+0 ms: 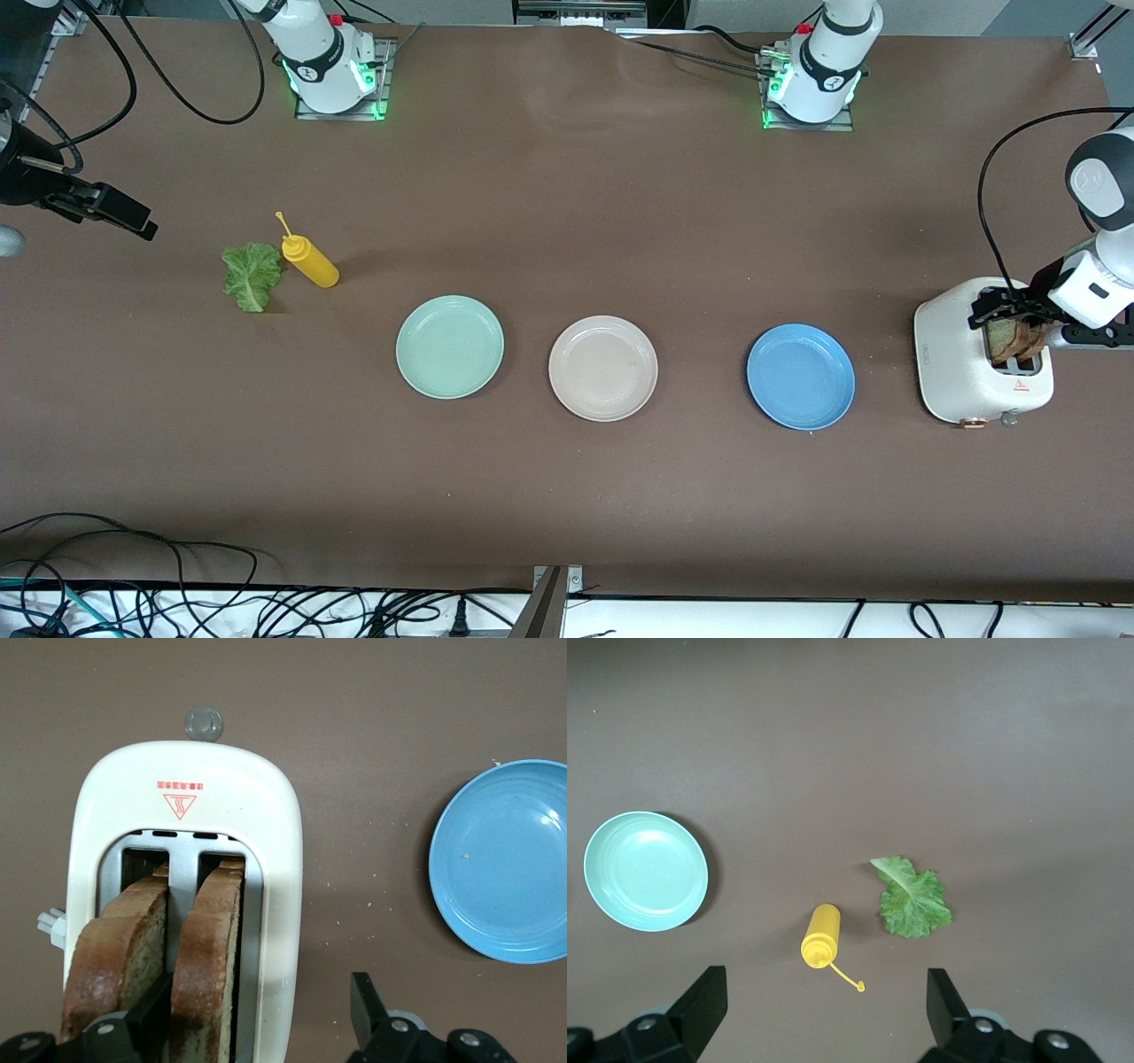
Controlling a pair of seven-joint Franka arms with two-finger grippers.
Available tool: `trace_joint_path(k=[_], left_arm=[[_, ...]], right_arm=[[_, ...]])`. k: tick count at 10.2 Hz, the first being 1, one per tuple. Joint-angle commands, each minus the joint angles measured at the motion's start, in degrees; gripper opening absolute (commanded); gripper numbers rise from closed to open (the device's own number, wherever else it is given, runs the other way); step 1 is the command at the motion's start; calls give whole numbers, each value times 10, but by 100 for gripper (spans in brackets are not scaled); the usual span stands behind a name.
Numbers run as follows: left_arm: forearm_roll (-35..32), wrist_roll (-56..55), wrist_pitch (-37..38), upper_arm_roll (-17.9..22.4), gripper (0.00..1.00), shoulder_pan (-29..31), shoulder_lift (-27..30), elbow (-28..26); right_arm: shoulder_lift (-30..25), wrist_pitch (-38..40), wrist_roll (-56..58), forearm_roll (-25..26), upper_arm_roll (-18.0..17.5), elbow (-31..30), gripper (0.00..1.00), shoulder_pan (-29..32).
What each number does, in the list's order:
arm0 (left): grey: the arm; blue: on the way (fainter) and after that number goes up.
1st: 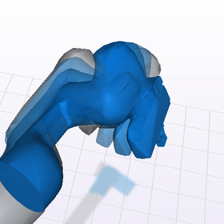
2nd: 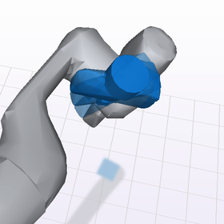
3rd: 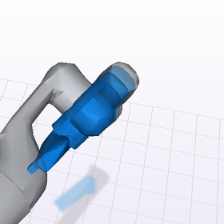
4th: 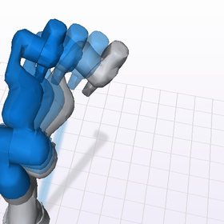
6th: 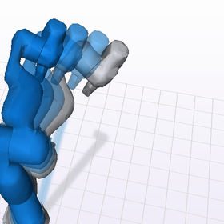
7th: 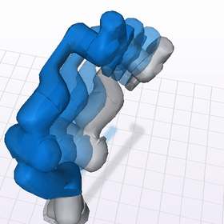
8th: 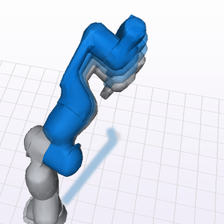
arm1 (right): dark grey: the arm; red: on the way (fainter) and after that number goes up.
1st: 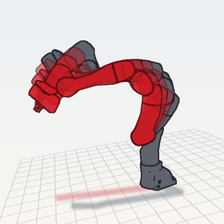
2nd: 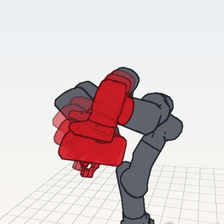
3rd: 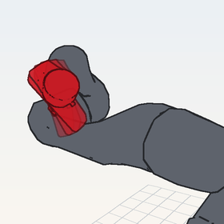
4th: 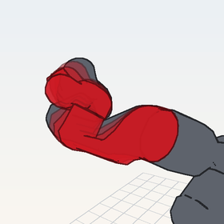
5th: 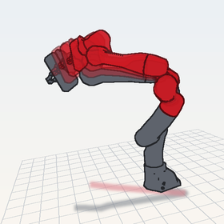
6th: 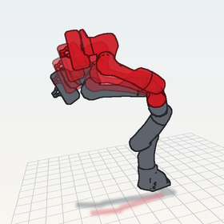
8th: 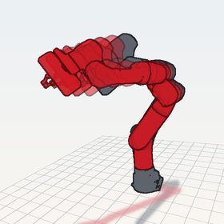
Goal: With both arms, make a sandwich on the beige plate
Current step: 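Lower the left gripper and grasp one bread slice in the toaster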
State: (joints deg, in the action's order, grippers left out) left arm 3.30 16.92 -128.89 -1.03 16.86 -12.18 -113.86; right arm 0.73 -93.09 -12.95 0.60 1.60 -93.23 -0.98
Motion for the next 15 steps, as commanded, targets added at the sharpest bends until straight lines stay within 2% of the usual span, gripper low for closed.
trace_joint_path(k=[1, 3, 5, 7, 9, 13, 15], left_arm=[[17, 13, -10, 1, 66, -2, 9, -11], [17, 41, -10, 1, 41, 1, 7, -10], [17, 74, -10, 1, 28, 5, 0, -7], [16, 94, -12, 2, 24, 9, -2, -7], [17, 109, -13, 5, 0, 12, -3, -7], [14, 113, 9, 5, 0, 12, 9, 2], [8, 87, 95, 4, 0, 9, 20, 48]], right_arm=[[-2, 5, 5, -5, 1, 2, 100, 2], [-2, 4, 5, -5, 1, 2, 100, 2], [-2, 4, 5, -5, 1, 2, 100, 2], [-2, 4, 5, -5, 1, 2, 100, 2], [-2, 4, 5, -5, 1, 2, 100, 2], [-2, 4, 5, -5, 1, 2, 100, 2], [-3, 4, 5, -5, 1, 2, 100, 2]])
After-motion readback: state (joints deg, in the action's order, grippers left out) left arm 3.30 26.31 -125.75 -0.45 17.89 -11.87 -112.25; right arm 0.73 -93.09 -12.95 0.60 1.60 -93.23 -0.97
